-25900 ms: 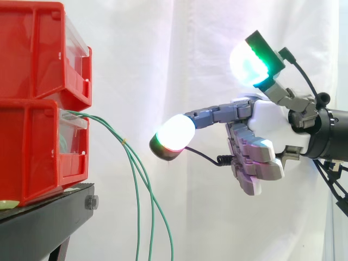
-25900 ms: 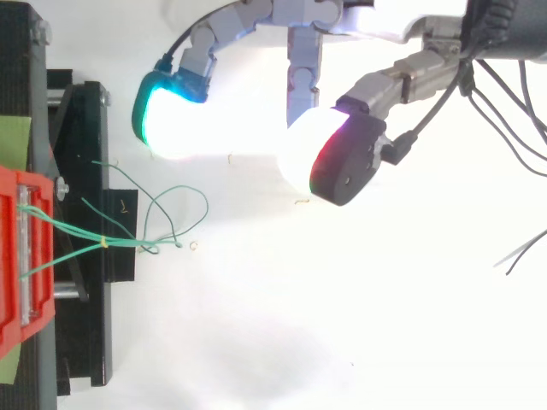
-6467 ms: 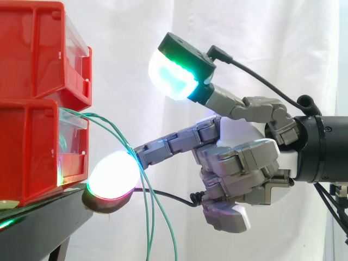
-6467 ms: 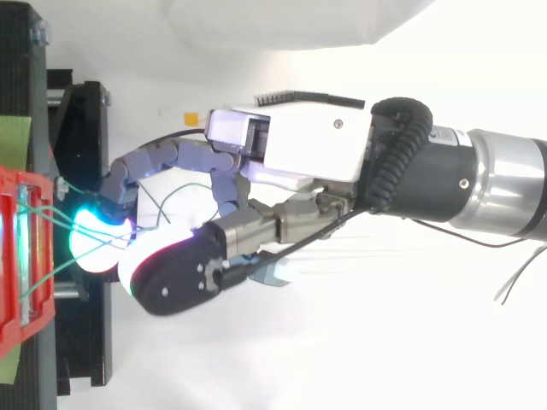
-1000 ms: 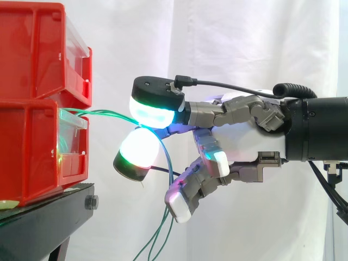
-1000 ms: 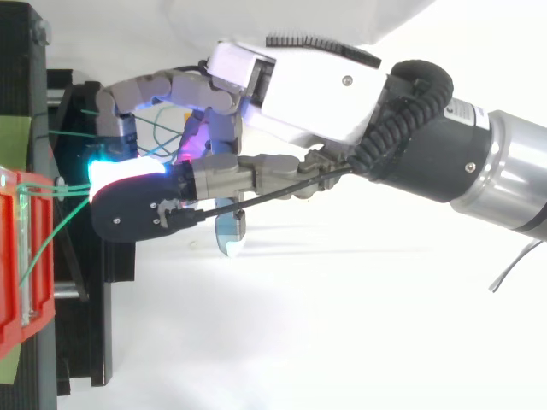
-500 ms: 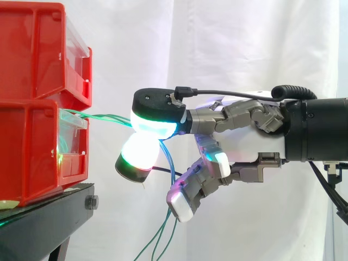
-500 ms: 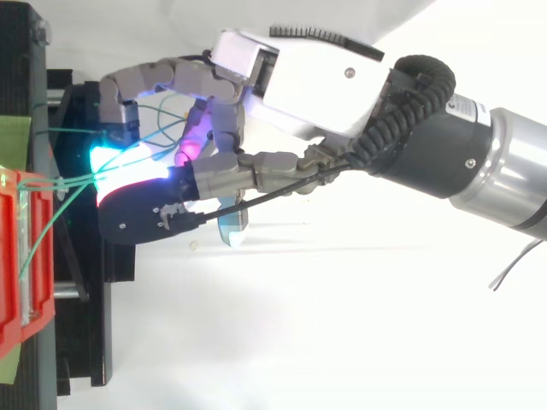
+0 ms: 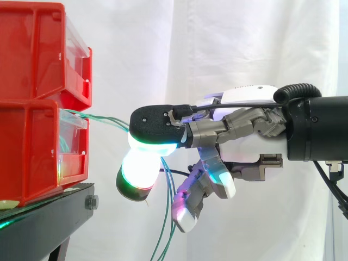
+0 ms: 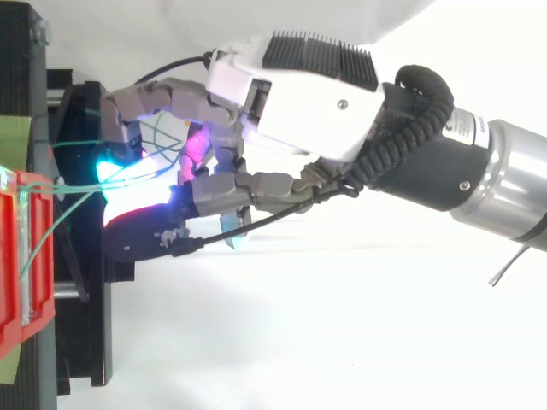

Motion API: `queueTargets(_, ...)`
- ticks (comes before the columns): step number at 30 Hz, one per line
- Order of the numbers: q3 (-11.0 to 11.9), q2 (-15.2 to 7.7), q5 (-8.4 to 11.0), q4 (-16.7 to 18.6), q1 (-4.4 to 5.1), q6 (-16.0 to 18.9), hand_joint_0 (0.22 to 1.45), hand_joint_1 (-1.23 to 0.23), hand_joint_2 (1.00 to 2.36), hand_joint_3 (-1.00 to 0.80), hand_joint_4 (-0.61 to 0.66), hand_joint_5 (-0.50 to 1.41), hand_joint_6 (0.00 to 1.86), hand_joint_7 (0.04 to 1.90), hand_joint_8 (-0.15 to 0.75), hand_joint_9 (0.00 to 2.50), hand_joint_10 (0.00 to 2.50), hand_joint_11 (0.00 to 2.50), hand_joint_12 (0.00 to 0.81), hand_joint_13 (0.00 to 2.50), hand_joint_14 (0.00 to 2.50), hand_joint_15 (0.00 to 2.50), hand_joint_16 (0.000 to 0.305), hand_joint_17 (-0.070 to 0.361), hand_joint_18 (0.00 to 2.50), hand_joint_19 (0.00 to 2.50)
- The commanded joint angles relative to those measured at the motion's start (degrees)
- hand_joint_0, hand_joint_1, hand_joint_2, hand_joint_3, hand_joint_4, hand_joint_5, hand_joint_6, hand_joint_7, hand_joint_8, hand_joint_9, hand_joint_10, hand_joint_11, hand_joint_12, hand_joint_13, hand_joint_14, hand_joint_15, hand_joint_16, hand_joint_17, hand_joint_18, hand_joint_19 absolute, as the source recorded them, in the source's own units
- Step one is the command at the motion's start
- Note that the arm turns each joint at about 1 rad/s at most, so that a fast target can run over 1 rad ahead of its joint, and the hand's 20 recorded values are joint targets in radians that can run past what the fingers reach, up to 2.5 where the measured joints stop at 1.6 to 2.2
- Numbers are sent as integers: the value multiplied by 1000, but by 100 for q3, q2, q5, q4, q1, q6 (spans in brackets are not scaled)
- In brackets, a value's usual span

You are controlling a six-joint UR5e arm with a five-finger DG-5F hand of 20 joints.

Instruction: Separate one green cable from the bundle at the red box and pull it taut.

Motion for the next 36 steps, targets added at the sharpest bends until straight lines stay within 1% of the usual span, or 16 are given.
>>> queueTargets(1, 0, 1, -4, -3, 25, -70, 794, -665, 1013, -328, 16, 150, 504, 1307, 184, 1869, 6, 166, 431, 1217, 13, 593, 43, 96, 863, 724)
queueTargets(5, 9, 9, 5, -3, 60, -97, 793, -667, 1013, -332, 15, 150, 504, 1305, 189, 1867, 7, 177, 432, 1215, 15, 597, 43, 96, 863, 732)
queueTargets(7, 9, 18, -4, -3, 60, -97, 792, -665, 1012, -336, 9, 150, 504, 1302, 183, 1865, 7, 171, 430, 1212, 15, 600, 43, 96, 863, 721)
queueTargets(10, 9, 45, -4, -11, 104, -97, 791, -665, 1012, -333, 15, 149, 504, 1310, 183, 1863, 7, 177, 429, 1211, 15, 597, 43, 96, 864, 720)
queueTargets(15, 0, 106, 23, -47, 148, -114, 792, -663, 1012, -339, 10, 149, 504, 1308, 181, 1860, 10, 181, 429, 1206, 14, 599, 43, 97, 867, 719)
queueTargets(20, 0, 133, 23, -170, 166, -141, 790, -663, 1013, -332, 11, 149, 504, 1307, 179, 1857, 7, 175, 431, 1204, 14, 597, 43, 96, 864, 728)
queueTargets(25, 0, 150, 14, -205, 175, -149, 789, -660, 1012, -337, 11, 149, 504, 1307, 178, 1856, 7, 176, 429, 1200, 16, 601, 43, 96, 864, 728)
queueTargets(29, 0, 150, 14, -249, 183, -237, 779, -656, 1011, -352, 1, 148, 504, 1312, 177, 1854, 6, 168, 428, 1203, 14, 597, 43, 96, 874, 724)
queueTargets(30, 0, 150, 23, -266, 192, -334, 769, -646, 1010, -376, -10, 147, 504, 1309, 177, 1854, 6, 169, 425, 1205, 16, 599, 43, 96, 886, 711)
queueTargets(31, 0, 150, 23, -266, 183, -351, 714, -622, 1001, -485, -1, 147, 503, 1307, 182, 1854, 6, 155, 423, 1212, 16, 594, 43, 97, 906, 691)
queueTargets(32, 0, 150, 23, -266, 192, -387, 675, -587, 1000, -500, 22, 145, 503, 1308, 179, 1845, 6, 152, 419, 1212, 16, 589, 44, 99, 899, 694)
queueTargets(33, 0, 150, 23, -266, 192, -395, 563, -494, 1000, -500, 53, 145, 503, 1315, 198, 1815, 4, 109, 423, 1217, 14, 594, 47, 107, 906, 694)
queueTargets(34, 0, 150, 23, -266, 192, -395, 468, -386, 1000, -500, 70, 147, 504, 1309, 217, 1838, 0, 52, 456, 1251, 13, 557, 57, 128, 966, 644)
queueTargets(35, 0, 159, 23, -266, 192, -395, 425, -280, 1000, -500, 86, 148, 504, 1311, 232, 1839, 0, 6, 470, 1275, 12, 539, 63, 141, 1012, 622)
queueTargets(36, 0, 150, 23, -266, 192, -395, 401, -203, 1000, -500, 96, 147, 504, 1312, 235, 1847, 0, 0, 485, 1288, 13, 530, 67, 150, 1038, 596)
